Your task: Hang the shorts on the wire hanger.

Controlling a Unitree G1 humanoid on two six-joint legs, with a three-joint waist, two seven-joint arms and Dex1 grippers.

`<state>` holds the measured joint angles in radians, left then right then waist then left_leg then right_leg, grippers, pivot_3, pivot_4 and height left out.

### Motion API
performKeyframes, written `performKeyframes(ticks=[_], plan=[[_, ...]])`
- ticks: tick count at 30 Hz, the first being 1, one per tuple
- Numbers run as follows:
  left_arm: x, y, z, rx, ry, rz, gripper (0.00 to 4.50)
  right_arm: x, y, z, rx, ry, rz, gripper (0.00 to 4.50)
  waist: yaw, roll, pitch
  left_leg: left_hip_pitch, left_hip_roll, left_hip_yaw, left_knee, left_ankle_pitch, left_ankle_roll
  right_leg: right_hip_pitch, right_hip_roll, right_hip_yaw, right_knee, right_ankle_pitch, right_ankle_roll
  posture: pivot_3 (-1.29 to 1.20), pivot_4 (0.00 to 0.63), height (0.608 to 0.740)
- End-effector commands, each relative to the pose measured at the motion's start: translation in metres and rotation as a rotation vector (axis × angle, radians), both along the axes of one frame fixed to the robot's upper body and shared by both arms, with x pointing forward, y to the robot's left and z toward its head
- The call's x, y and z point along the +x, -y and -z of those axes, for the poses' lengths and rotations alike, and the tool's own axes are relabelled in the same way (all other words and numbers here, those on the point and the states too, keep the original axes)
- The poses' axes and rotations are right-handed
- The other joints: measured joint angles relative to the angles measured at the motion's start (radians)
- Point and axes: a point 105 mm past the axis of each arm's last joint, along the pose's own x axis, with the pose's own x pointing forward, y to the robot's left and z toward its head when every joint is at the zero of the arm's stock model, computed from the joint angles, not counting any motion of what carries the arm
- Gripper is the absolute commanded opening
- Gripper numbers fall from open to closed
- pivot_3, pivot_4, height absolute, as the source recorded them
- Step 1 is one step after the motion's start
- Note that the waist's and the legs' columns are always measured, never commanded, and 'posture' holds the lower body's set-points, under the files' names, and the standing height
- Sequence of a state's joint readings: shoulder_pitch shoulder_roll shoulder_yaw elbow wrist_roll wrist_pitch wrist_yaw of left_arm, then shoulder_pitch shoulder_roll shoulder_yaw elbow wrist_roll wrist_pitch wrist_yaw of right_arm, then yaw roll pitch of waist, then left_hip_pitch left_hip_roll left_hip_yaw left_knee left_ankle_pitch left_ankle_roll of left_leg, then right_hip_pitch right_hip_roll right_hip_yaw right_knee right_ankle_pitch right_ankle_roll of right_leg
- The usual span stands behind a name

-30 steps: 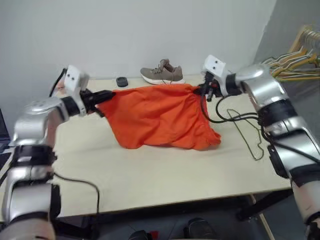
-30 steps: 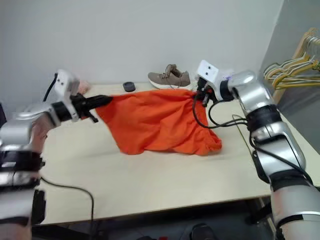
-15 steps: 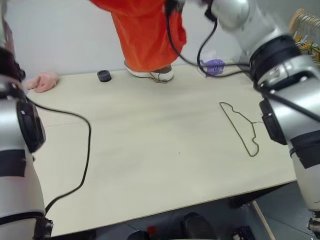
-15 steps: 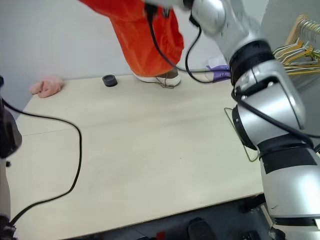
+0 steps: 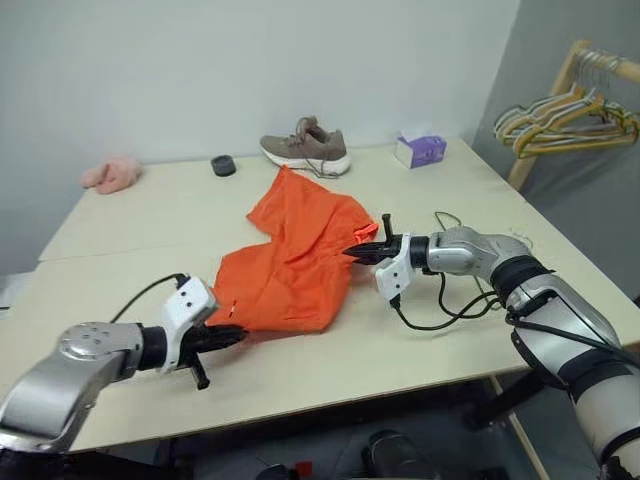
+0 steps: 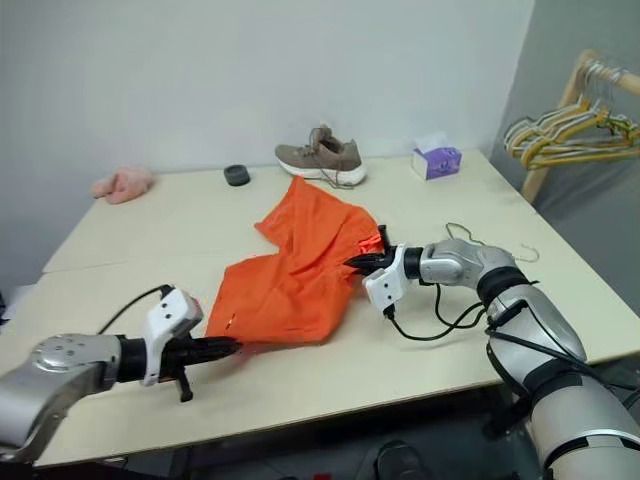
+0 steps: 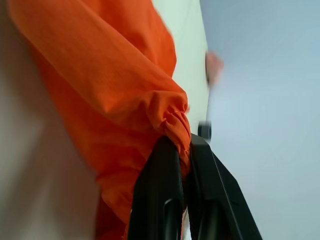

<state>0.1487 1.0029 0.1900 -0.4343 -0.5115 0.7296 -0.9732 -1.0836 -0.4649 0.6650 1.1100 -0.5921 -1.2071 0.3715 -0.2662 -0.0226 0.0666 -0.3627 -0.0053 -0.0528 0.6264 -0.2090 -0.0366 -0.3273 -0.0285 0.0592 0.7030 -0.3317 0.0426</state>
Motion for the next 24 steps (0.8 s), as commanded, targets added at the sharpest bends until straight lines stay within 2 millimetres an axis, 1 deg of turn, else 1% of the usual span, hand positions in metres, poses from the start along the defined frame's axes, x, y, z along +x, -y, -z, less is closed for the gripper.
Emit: performKeyframes(ticks=[1,3,5,6,8,11,14,18,21,24], plan=[[-0.018,0.003,-0.006,-0.022,-0.066,0.085,0.0,-0.014,0.03,0.021,-0.135,-0.127,-0.003,0.05,0.022,0.0,0.001,0.008,0.001,-0.002,-0.002,-0.001,-0.001,0.011,0.0,-0.004,-0.007,-0.003,-0.006,-0.15,0.0,0.74],[-0.026,0.004,-0.007,-0.025,-0.1,0.141,0.0,-0.018,0.045,0.027,-0.186,-0.196,0.041,0.05,0.043,0.0,0.001,0.011,0.001,-0.005,-0.002,-0.003,-0.004,0.016,-0.002,-0.009,-0.013,-0.006,-0.009,-0.15,0.0,0.74],[-0.03,0.005,-0.007,-0.027,-0.118,0.172,0.0,-0.021,0.052,0.027,-0.197,-0.249,0.073,0.05,0.051,0.0,0.001,0.007,0.001,-0.006,0.0,-0.003,-0.004,0.015,-0.003,-0.011,-0.015,-0.005,-0.008,-0.16,0.0,0.74],[-0.031,0.004,-0.006,-0.02,-0.12,0.181,0.0,-0.022,0.056,0.025,-0.193,-0.273,0.094,0.05,0.051,0.001,0.001,0.005,0.001,-0.006,0.0,-0.003,-0.003,0.013,-0.006,-0.011,-0.015,-0.003,-0.004,-0.17,0.0,0.74],[-0.032,0.006,-0.003,-0.024,-0.129,0.206,0.0,-0.025,0.068,0.022,-0.187,-0.329,0.148,0.05,0.054,0.002,0.0,0.0,0.001,-0.008,0.001,-0.003,-0.003,0.013,-0.007,-0.012,-0.015,0.001,-0.002,-0.17,0.0,0.74],[-0.04,0.012,-0.001,-0.057,-0.166,0.255,0.0,-0.039,0.08,0.02,-0.198,-0.418,0.19,0.05,0.06,0.002,0.0,-0.001,0.001,-0.01,0.0,-0.003,-0.004,0.01,-0.007,-0.015,-0.015,0.0,-0.003,-0.19,0.0,0.74],[-0.046,0.013,0.002,-0.062,-0.19,0.283,0.0,-0.053,0.084,0.021,-0.216,-0.463,0.193,0.05,0.066,0.002,0.0,-0.001,0.002,-0.011,-0.001,-0.005,-0.006,0.01,-0.007,-0.016,-0.016,-0.002,-0.005,-0.2,0.0,0.74],[-0.051,0.016,0.004,-0.077,-0.212,0.313,0.0,-0.065,0.085,0.023,-0.227,-0.51,0.205,0.05,0.066,0.003,0.001,-0.001,0.002,-0.011,-0.001,-0.006,-0.007,0.009,-0.007,-0.015,-0.015,-0.003,-0.005,-0.21,0.0,0.74],[-0.055,0.02,0.007,-0.083,-0.22,0.342,0.0,-0.066,0.08,0.024,-0.222,-0.507,0.211,0.05,0.066,0.003,0.001,-0.001,0.002,-0.011,-0.001,-0.006,-0.007,0.009,-0.007,-0.015,-0.016,-0.003,-0.005,-0.21,0.0,0.74],[-0.058,0.021,0.01,-0.071,-0.218,0.352,0.0,-0.068,0.082,0.03,-0.278,-0.512,0.216,0.05,0.066,0.003,0.001,-0.001,0.002,-0.011,-0.001,-0.006,-0.007,0.008,-0.007,-0.016,-0.017,-0.003,-0.004,-0.21,0.0,0.74]])
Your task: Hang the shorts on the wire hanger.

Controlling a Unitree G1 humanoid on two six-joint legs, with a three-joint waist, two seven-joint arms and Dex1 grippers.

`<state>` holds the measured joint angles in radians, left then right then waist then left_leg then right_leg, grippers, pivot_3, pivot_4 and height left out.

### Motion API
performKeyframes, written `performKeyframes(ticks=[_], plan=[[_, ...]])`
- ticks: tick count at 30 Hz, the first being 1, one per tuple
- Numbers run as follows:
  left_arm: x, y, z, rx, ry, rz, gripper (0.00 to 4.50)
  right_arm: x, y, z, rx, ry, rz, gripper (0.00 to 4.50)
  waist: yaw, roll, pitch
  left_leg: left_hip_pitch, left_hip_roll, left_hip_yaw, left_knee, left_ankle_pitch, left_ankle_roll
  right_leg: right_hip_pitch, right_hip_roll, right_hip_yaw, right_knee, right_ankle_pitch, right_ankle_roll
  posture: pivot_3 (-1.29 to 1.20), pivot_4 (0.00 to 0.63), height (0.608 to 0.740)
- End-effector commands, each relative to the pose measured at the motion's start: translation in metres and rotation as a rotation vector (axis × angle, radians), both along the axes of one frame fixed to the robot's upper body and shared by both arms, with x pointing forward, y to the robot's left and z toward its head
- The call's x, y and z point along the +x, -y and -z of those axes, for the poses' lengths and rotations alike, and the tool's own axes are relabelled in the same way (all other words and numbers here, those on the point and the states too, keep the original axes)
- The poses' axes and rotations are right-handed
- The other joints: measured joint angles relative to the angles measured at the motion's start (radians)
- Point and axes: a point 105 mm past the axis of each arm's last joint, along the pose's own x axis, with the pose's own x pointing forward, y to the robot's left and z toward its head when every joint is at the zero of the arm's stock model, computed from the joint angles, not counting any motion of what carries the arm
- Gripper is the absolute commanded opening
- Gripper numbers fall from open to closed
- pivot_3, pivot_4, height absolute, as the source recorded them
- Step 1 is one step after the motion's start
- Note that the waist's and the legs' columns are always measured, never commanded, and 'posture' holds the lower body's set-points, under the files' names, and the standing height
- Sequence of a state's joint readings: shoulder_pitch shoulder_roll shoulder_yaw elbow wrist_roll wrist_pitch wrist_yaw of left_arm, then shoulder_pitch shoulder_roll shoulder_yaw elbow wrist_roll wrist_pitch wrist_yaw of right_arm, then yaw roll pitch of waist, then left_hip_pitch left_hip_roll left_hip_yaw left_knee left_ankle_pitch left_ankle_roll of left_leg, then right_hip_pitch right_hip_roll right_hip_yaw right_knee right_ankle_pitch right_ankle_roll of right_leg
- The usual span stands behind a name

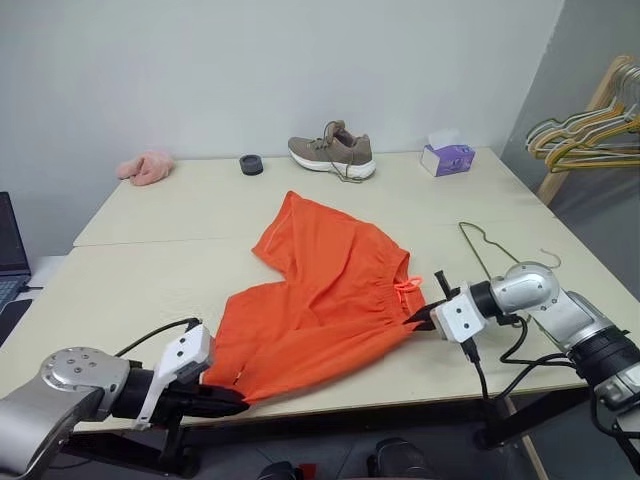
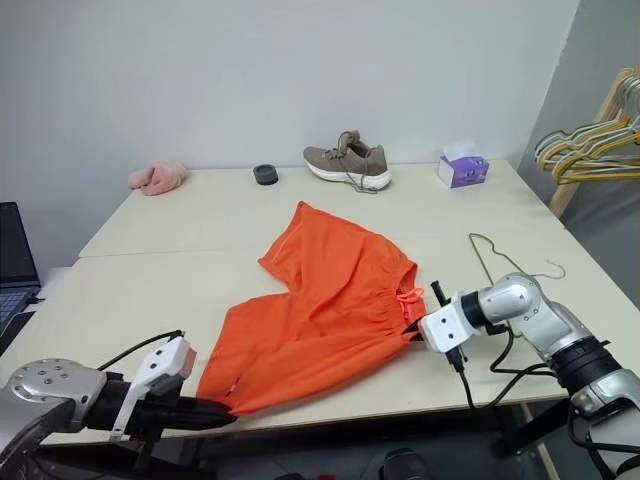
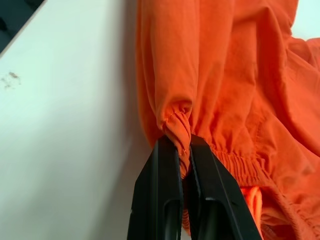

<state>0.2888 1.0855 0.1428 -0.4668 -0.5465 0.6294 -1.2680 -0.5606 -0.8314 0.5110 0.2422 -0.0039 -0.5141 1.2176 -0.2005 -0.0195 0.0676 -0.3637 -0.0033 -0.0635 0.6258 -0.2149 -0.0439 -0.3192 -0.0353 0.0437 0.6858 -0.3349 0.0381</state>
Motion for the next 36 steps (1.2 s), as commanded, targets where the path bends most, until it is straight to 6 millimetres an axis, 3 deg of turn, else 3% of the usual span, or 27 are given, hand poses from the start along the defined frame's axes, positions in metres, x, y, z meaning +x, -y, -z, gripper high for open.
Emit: performKeyframes(ticks=[1,3,4,15,16,17,22,27,31,36], plan=[[-0.003,0.004,-0.002,0.014,0.029,0.044,0.0,0.002,0.002,-0.007,-0.029,0.031,0.001,0.05,0.001,0.0,0.0,0.0,0.0,0.0,0.0,0.0,0.0,0.0,0.0,0.0,-0.001,0.0,0.0,-0.21,0.0,0.74],[-0.003,0.008,-0.003,-0.025,0.003,0.008,0.0,0.005,0.003,-0.008,-0.025,0.057,0.005,0.05,0.002,0.0,0.0,0.0,0.0,0.0,0.0,0.0,0.0,0.0,0.0,0.0,-0.003,0.0,0.0,-0.21,0.0,0.74],[-0.003,0.009,-0.004,-0.044,-0.004,-0.007,0.0,0.006,0.005,-0.009,-0.039,0.067,0.0,0.58,0.003,0.001,0.0,-0.001,0.0,0.0,-0.001,-0.001,0.001,0.001,0.0,0.0,-0.004,0.0,0.001,-0.21,0.0,0.74],[-0.002,0.024,-0.013,-0.13,0.009,-0.003,3.39,0.009,0.034,-0.013,-0.151,0.091,0.01,4.31,0.003,0.002,0.001,-0.001,0.0,0.001,0.0,-0.003,0.001,0.001,0.0,0.0,-0.005,0.0,0.001,-0.22,0.0,0.74],[0.0,0.028,-0.017,-0.161,0.029,0.004,3.76,0.007,0.035,-0.018,-0.114,0.054,0.057,4.5,0.003,0.002,0.001,-0.001,0.0,0.001,0.0,-0.003,0.001,0.001,0.0,0.0,-0.005,0.0,0.001,-0.22,0.0,0.74],[0.002,0.033,-0.023,-0.208,0.047,0.006,4.04,0.007,0.034,-0.026,-0.046,0.016,0.119,4.5,0.003,0.002,0.002,-0.001,0.0,0.001,0.0,-0.003,0.001,0.001,0.0,0.0,-0.005,0.0,0.001,-0.23,0.0,0.74],[0.004,0.042,-0.041,-0.315,0.067,0.01,4.04,0.012,0.033,-0.05,0.181,-0.025,0.317,4.5,0.003,0.002,0.001,-0.001,0.0,0.001,0.0,-0.004,0.001,0.001,0.0,0.0,-0.005,0.0,0.002,-0.24,0.0,0.74],[0.031,0.051,-0.054,-0.35,0.205,-0.043,4.48,0.03,0.046,-0.07,0.491,-0.028,0.638,4.5,0.004,0.001,0.001,-0.001,0.0,0.001,0.001,-0.004,0.001,0.001,0.001,0.0,-0.005,0.0,0.002,-0.25,0.0,0.74],[0.066,0.063,-0.074,-0.376,0.41,-0.099,4.48,0.052,0.081,-0.068,0.663,0.021,1.006,4.5,0.004,0.0,0.001,-0.002,-0.001,0.002,0.001,-0.004,0.001,0.001,0.001,0.002,-0.005,0.001,0.004,-0.27,0.0,0.74],[0.079,0.071,-0.089,-0.427,0.428,-0.067,4.48,0.064,0.132,-0.048,0.771,0.095,1.469,4.5,-0.004,0.0,-0.002,-0.008,-0.001,0.002,0.002,-0.004,0.001,0.001,0.006,0.003,-0.005,0.001,0.005,-0.29,0.0,0.74]])
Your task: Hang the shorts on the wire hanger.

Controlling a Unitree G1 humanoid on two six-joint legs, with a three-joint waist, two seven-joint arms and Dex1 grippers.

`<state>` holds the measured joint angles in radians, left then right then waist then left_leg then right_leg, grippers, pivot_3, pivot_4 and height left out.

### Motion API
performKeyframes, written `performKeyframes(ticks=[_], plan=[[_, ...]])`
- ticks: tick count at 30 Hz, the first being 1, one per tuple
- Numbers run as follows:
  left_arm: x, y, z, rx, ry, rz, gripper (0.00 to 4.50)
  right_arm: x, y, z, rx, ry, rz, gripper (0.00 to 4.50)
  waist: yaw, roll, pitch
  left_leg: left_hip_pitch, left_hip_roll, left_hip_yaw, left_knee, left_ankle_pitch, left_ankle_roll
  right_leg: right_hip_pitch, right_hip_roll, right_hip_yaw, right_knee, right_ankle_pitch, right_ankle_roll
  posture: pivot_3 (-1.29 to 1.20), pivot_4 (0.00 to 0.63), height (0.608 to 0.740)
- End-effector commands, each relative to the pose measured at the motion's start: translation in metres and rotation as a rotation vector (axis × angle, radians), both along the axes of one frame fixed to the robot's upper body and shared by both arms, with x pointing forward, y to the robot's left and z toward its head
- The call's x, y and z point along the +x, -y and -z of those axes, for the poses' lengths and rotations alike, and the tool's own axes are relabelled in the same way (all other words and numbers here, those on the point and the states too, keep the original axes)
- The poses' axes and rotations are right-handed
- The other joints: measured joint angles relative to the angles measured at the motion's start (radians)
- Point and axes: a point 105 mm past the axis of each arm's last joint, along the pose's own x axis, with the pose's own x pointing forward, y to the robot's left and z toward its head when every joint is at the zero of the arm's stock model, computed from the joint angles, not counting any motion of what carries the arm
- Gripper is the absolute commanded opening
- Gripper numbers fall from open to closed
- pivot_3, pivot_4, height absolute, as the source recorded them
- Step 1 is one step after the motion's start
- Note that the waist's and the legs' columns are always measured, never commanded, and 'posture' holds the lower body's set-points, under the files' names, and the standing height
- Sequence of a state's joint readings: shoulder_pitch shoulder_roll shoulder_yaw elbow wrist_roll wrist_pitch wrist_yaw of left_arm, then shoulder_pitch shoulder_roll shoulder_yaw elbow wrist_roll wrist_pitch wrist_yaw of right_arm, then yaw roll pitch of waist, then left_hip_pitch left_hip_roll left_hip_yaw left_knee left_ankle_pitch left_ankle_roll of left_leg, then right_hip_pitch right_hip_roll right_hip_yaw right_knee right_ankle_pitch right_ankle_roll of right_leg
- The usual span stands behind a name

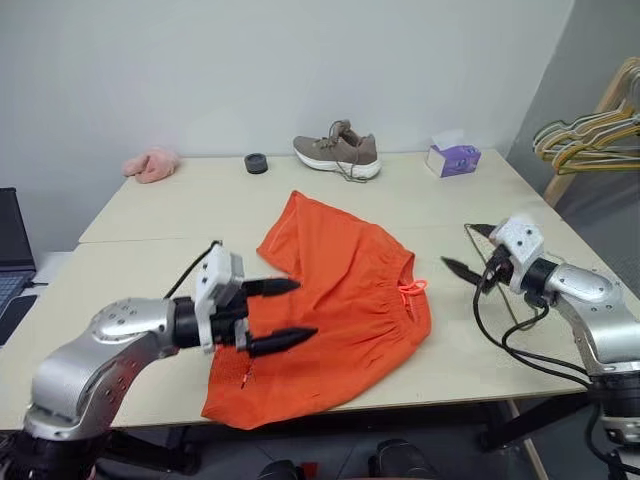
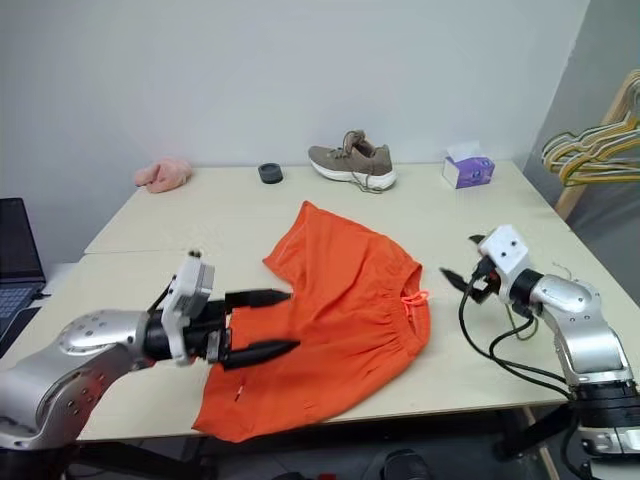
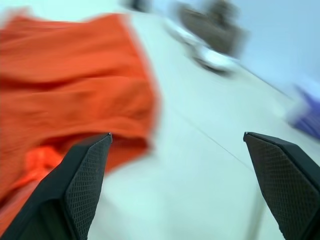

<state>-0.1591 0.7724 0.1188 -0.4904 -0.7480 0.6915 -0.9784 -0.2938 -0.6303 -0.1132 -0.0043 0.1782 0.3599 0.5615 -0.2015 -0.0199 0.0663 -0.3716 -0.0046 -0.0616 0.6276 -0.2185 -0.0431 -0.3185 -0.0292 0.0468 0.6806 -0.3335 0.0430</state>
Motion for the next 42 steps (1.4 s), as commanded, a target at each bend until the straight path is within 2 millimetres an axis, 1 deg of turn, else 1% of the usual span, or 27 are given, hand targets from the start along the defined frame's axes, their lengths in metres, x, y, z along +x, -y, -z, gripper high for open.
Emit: performKeyframes(ticks=[1,4,6,9,12,15,17,19,21,23,26,28,29,31,33,36,38,40,42], plan=[[0.006,0.002,-0.008,-0.013,0.016,0.02,4.48,0.002,0.035,0.005,0.016,-0.01,0.263,4.5,-0.006,0.001,0.0,-0.002,0.0,0.0,0.0,0.0,0.0,-0.002,0.0,0.0,0.0,0.0,0.0,-0.29,0.0,0.74],[0.01,0.005,-0.009,-0.004,0.028,0.042,4.48,0.0,0.054,0.021,-0.012,-0.086,0.386,4.5,-0.025,0.002,-0.001,-0.011,0.0,0.001,0.0,0.0,0.0,-0.01,0.001,0.0,0.0,0.001,0.0,-0.3,0.0,0.74],[0.013,0.008,-0.011,0.007,0.038,0.062,4.48,0.0,0.065,0.032,-0.028,-0.142,0.438,4.5,-0.035,0.002,-0.001,-0.014,0.0,0.002,0.0,0.0,0.0,-0.014,0.001,0.001,0.001,0.001,0.0,-0.31,0.0,0.74],[0.015,0.01,-0.012,0.016,0.052,0.079,4.48,0.0,0.074,0.043,-0.014,-0.204,0.49,4.5,-0.052,0.003,-0.001,-0.015,0.0,0.002,0.0,0.0,0.0,-0.014,0.001,0.001,0.001,0.001,0.0,-0.31,0.0,0.74],[0.017,0.012,-0.013,0.019,0.06,0.09,4.48,-0.005,0.082,0.06,0.004,-0.288,0.531,4.5,-0.063,0.003,-0.001,-0.014,0.001,0.003,0.0,0.0,0.0,-0.014,0.002,0.001,0.001,0.001,0.001,-0.3,0.0,0.74],[0.018,0.009,-0.01,0.024,0.063,0.088,4.48,-0.011,0.09,0.074,0.014,-0.349,0.569,4.5,-0.074,0.003,-0.001,-0.014,0.001,0.003,0.0,0.0,0.0,-0.014,0.003,0.001,0.001,0.001,0.001,-0.3,0.0,0.74],[0.018,0.006,-0.009,0.025,0.064,0.087,4.48,-0.014,0.09,0.081,0.041,-0.39,0.577,4.5,-0.075,0.003,-0.002,-0.014,0.001,0.003,0.0,0.0,0.0,-0.014,0.004,0.001,0.001,0.001,0.002,-0.3,0.0,0.74],[0.018,0.005,-0.007,0.026,0.065,0.087,4.48,-0.019,0.087,0.092,0.089,-0.469,0.571,4.5,-0.075,0.002,-0.002,-0.013,0.001,0.003,0.0,0.0,0.0,-0.013,0.004,0.001,0.001,0.001,0.002,-0.3,0.0,0.74],[0.019,0.005,-0.006,0.027,0.067,0.088,4.5,-0.025,0.084,0.105,0.073,-0.547,0.53,4.12,-0.074,0.0,-0.005,-0.013,0.002,0.003,0.001,0.0,0.0,-0.013,0.004,0.001,0.001,0.002,0.002,-0.3,0.0,0.74],[0.019,0.005,-0.005,0.027,0.07,0.09,4.5,-0.029,0.082,0.113,0.062,-0.601,0.508,3.57,-0.071,-0.004,-0.008,-0.013,0.002,0.002,0.001,0.0,0.0,-0.012,0.005,0.001,0.0,0.001,0.002,-0.3,0.0,0.74],[0.019,0.008,-0.005,0.026,0.075,0.094,4.5,-0.034,0.081,0.126,0.061,-0.677,0.507,2.46,-0.069,-0.01,-0.014,-0.012,0.005,0.001,0.001,0.0,0.0,-0.011,0.005,0.0,0.0,0.001,0.002,-0.3,0.0,0.74],[0.019,0.01,-0.006,0.025,0.079,0.095,4.5,-0.034,0.084,0.133,0.037,-0.696,0.525,1.75,-0.069,-0.014,-0.018,-0.01,0.005,0.001,0.001,0.0,0.0,-0.009,0.005,0.0,-0.001,0.001,0.002,-0.3,0.0,0.74],[0.019,0.01,-0.006,0.024,0.079,0.096,4.5,-0.034,0.085,0.135,0.025,-0.7,0.53,1.44,-0.069,-0.017,-0.02,-0.009,0.005,0.001,0.001,0.0,0.0,-0.007,0.005,-0.001,-0.001,0.001,0.002,-0.3,0.0,0.74],[0.019,0.011,-0.006,0.023,0.08,0.096,4.5,-0.033,0.087,0.136,0.015,-0.699,0.535,0.7,-0.069,-0.021,-0.023,-0.006,0.005,0.0,0.001,0.0,0.0,-0.003,0.005,-0.001,-0.003,0.001,0.002,-0.3,0.0,0.74],[0.019,0.011,-0.007,0.021,0.077,0.087,4.5,-0.029,0.085,0.135,0.035,-0.691,0.533,0.02,-0.065,-0.023,-0.024,-0.002,0.005,-0.002,0.001,0.0,0.0,0.001,0.005,-0.002,-0.006,0.002,0.002,-0.29,0.0,0.74],[0.021,0.01,-0.009,0.018,0.071,0.071,4.5,-0.023,0.081,0.129,0.041,-0.667,0.51,0.02,-0.058,-0.026,-0.026,0.001,0.004,-0.004,0.001,0.0,0.0,0.003,0.005,-0.002,-0.008,-0.002,-0.004,-0.29,0.0,0.74],[0.024,0.007,-0.01,0.019,0.066,0.047,4.5,-0.015,0.078,0.118,-0.017,-0.603,0.46,0.02,-0.055,-0.027,-0.027,0.001,0.003,-0.004,0.001,0.0,0.0,0.003,0.005,-0.001,-0.008,-0.001,-0.003,-0.29,0.0,0.74],[0.03,0.003,-0.01,0.021,0.065,0.006,4.5,-0.005,0.074,0.102,-0.066,-0.518,0.404,0.02,-0.055,-0.027,-0.027,0.001,0.003,-0.004,0.001,-0.001,0.001,0.003,0.005,0.0,-0.008,-0.001,-0.002,-0.29,0.0,0.74],[0.036,-0.002,-0.011,0.02,0.067,-0.038,4.5,0.005,0.066,0.085,-0.093,-0.428,0.338,0.02,-0.055,-0.022,-0.024,0.001,0.003,-0.003,0.001,-0.001,0.001,0.002,0.005,0.001,-0.008,0.0,-0.001,-0.29,0.0,0.74]])
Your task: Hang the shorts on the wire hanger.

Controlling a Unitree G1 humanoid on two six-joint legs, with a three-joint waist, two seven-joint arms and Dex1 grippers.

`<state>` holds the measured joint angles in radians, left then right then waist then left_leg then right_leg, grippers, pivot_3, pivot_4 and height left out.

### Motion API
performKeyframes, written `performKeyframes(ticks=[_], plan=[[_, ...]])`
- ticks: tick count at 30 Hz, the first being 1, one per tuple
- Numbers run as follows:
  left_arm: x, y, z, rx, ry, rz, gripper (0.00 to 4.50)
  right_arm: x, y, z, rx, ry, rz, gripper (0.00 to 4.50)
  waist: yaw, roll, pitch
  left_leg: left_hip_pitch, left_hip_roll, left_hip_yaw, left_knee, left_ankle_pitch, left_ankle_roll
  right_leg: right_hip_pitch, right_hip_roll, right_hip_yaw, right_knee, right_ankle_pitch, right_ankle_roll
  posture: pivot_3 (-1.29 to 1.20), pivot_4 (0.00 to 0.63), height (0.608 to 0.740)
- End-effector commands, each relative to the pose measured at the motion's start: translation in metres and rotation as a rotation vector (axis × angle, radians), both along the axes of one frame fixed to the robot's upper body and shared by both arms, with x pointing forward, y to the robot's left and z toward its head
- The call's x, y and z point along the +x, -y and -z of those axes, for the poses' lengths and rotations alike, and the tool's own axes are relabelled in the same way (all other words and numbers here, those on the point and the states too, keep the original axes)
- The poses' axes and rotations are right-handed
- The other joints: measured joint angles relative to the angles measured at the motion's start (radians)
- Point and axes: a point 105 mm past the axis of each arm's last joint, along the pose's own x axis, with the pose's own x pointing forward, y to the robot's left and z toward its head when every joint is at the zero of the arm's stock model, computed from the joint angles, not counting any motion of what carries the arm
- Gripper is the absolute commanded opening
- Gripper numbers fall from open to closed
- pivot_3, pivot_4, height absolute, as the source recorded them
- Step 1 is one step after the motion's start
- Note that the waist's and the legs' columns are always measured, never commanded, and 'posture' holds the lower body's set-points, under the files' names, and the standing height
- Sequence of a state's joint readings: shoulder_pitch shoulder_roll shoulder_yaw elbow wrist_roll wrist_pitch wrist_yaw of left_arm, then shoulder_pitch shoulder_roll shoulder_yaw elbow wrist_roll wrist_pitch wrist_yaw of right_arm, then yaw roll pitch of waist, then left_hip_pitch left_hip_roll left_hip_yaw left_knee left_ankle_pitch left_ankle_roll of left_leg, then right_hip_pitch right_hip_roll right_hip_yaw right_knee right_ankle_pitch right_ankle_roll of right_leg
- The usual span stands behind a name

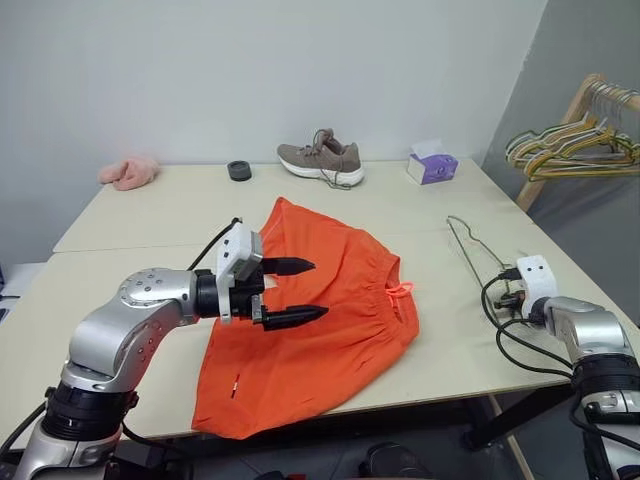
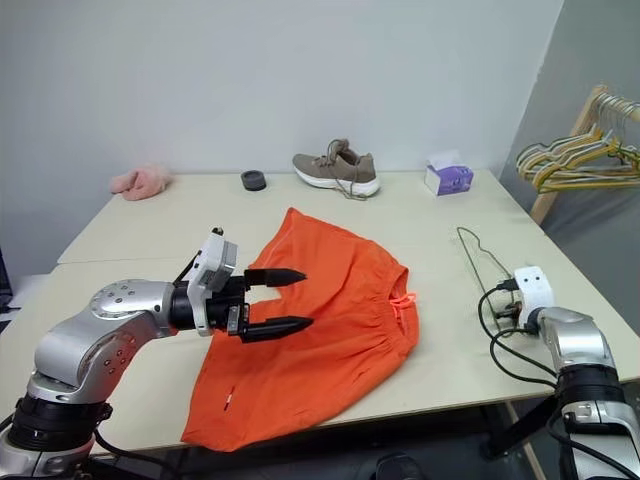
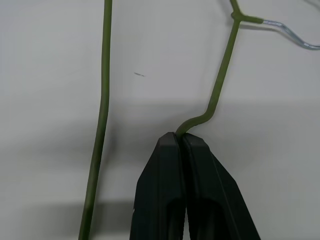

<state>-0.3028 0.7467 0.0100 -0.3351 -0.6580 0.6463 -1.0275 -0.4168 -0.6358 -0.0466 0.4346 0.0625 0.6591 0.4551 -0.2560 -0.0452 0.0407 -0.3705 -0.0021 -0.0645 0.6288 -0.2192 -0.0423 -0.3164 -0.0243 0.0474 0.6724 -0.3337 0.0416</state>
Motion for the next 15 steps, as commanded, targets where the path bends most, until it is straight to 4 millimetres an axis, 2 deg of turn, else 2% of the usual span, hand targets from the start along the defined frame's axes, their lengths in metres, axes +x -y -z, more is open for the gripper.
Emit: performKeyframes(ticks=[1,4,7,9,12,15], plan=[[0.018,-0.014,-0.017,-0.015,0.063,-0.107,4.5,0.014,-0.013,-0.031,-0.117,0.14,-0.17,0.02,-0.002,0.007,0.004,0.0,0.0,0.0,0.0,0.0,0.0,0.0,0.0,0.0,0.0,0.001,0.002,-0.29,0.0,0.74],[0.037,-0.032,-0.025,-0.026,0.075,-0.221,4.5,0.022,-0.044,-0.068,-0.268,0.296,-0.427,0.02,-0.013,0.02,0.013,-0.008,-0.001,0.001,0.0,0.0,0.0,-0.005,0.0,0.001,0.004,0.002,0.004,-0.29,0.0,0.74],[0.048,-0.044,-0.032,-0.042,0.067,-0.276,4.5,0.021,-0.064,-0.081,-0.371,0.364,-0.595,0.02,-0.022,0.024,0.013,-0.014,-0.001,0.001,-0.001,0.0,0.0,-0.013,0.001,0.0,0.007,0.001,0.006,-0.3,0.0,0.74],[0.056,-0.057,-0.037,-0.055,0.031,-0.32,4.5,0.019,-0.088,-0.095,-0.529,0.453,-0.794,0.02,-0.024,0.024,0.013,-0.015,0.0,0.001,-0.001,0.0,0.0,-0.014,0.001,0.0,0.008,0.0,0.007,-0.3,0.0,0.74],[0.054,-0.071,-0.032,-0.04,-0.085,-0.31,4.5,0.015,-0.121,-0.111,-0.704,0.592,-1.017,0.02,-0.038,0.025,0.014,-0.022,0.0,0.0,-0.001,0.0,0.0,-0.021,0.001,0.0,0.009,0.0,0.008,-0.3,0.0,0.74],[0.05,-0.077,-0.026,-0.019,-0.155,-0.29,4.5,0.012,-0.14,-0.121,-0.796,0.688,-1.136,0.02,-0.05,0.026,0.014,-0.023,-0.002,0.0,-0.001,0.0,0.0,-0.021,-0.001,-0.001,0.009,0.0,0.008,-0.3,0.0,0.74]])
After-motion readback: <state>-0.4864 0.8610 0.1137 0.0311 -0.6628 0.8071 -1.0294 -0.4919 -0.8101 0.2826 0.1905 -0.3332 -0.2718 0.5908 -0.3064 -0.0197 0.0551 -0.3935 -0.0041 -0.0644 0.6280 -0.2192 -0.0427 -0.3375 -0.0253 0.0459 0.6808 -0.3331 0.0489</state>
